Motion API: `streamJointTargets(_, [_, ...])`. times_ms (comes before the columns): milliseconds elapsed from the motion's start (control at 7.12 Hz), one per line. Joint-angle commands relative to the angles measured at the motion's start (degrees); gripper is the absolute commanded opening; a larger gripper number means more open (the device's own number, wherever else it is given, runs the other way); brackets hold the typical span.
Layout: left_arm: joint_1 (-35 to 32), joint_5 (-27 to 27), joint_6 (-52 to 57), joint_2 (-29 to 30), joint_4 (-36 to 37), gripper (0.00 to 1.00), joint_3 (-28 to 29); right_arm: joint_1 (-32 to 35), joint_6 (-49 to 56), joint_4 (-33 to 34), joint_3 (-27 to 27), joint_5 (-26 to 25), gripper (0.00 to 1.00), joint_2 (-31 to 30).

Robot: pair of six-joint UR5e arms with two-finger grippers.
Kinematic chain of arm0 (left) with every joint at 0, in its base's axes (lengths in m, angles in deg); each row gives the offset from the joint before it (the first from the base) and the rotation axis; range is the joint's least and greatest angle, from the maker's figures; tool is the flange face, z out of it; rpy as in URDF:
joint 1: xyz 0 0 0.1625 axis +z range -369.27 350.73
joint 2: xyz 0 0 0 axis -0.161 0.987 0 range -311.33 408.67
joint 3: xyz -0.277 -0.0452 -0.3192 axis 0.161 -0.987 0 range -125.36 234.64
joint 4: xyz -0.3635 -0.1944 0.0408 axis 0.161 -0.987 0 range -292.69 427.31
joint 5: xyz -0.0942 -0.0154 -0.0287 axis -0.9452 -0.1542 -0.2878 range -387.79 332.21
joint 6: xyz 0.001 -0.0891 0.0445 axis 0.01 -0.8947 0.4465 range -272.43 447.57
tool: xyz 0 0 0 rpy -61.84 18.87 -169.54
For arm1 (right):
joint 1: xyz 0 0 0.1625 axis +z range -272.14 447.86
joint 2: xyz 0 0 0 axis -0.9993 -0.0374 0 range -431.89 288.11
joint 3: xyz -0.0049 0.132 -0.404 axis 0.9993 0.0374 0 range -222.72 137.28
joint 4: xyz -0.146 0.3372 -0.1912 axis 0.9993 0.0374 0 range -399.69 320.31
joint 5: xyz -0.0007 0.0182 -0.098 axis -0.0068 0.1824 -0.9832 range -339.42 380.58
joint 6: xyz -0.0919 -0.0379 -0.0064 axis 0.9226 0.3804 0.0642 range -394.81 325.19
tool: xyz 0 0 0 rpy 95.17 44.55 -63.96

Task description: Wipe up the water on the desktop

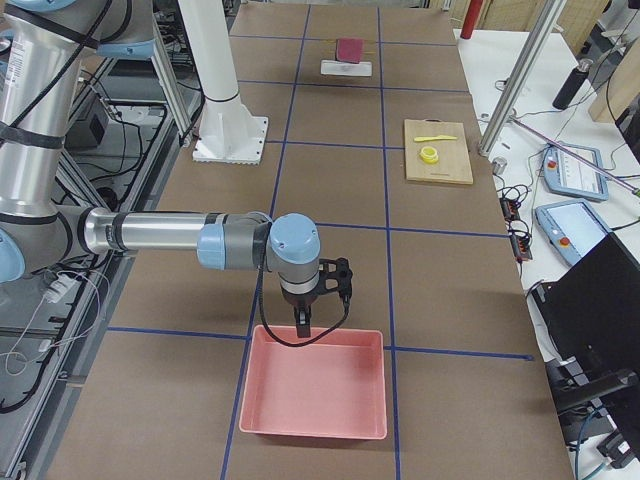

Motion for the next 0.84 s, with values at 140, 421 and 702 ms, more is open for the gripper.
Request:
streamJointTargets(140, [0.15, -0.11, -0.04, 0.03, -0.10, 0.98, 0.13, 0.00, -0.07, -0.02, -0.06, 0.07, 1.00, 0.00])
streamJointTargets(421, [0.15, -0.20, -0.04, 0.03, -0.45, 0.98, 0.05, 0.00, -0.07, -0.02, 0.02, 0.07, 1.00, 0.00])
streamJointTargets(702, [0.15, -0.28, 0.31, -0.32, -0.54, 0.98, -0.22, 0.00, 0.02, -0.11, -0.15, 0.07, 1.00, 0.00])
